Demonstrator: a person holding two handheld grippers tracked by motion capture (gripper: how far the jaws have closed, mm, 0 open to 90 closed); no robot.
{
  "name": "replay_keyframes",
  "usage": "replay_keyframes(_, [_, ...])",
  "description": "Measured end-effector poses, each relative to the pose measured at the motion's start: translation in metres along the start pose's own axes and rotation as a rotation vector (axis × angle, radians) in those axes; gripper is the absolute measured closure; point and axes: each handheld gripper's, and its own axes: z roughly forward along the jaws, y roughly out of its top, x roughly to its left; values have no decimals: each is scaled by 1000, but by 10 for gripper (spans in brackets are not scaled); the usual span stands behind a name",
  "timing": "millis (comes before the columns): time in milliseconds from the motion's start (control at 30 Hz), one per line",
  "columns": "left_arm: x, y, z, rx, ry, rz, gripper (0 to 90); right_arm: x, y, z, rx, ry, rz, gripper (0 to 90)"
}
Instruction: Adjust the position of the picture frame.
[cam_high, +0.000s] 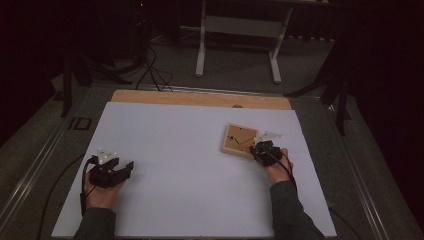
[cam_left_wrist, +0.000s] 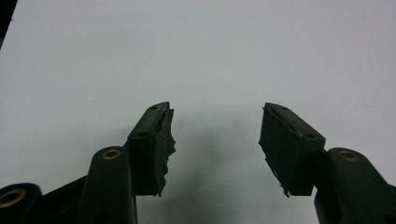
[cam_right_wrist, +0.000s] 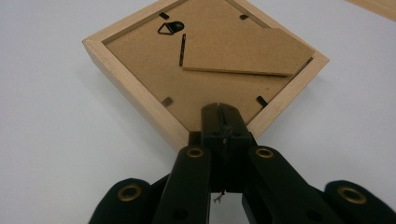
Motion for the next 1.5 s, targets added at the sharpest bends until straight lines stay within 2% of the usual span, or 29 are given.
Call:
replay_keyframes(133, [0, 0, 0, 2, 0, -1, 434, 2, -1, -1, -1, 21, 8, 900])
replay_keyframes(333, [-1, 0, 0, 4, 1, 4, 434, 14, -4, -5, -16, 60, 6, 900])
replay_keyframes(800, [-1, 0, 1, 5, 0, 5, 433, 52, 3, -1, -30, 141, -79, 900])
replay_keyframes(1167, [-2, 0, 1, 4, -1, 7, 433, 76, 12, 7, -48, 181, -107, 900])
replay_keyframes(1267, [-1, 0, 0, 4, -2, 6, 433, 78, 15, 8, -38, 190, -118, 900])
replay_keyframes(1333, [-1, 0, 0, 3, -2, 6, 433, 75, 15, 8, -44, 187, -109, 900])
replay_keyframes(1467, [0, 0, 0, -1, -2, 1, 433, 59, 16, 2, -82, 153, -50, 899])
replay_keyframes(1500, [0, 0, 0, -1, -2, 0, 433, 53, 16, -2, -94, 127, -32, 899])
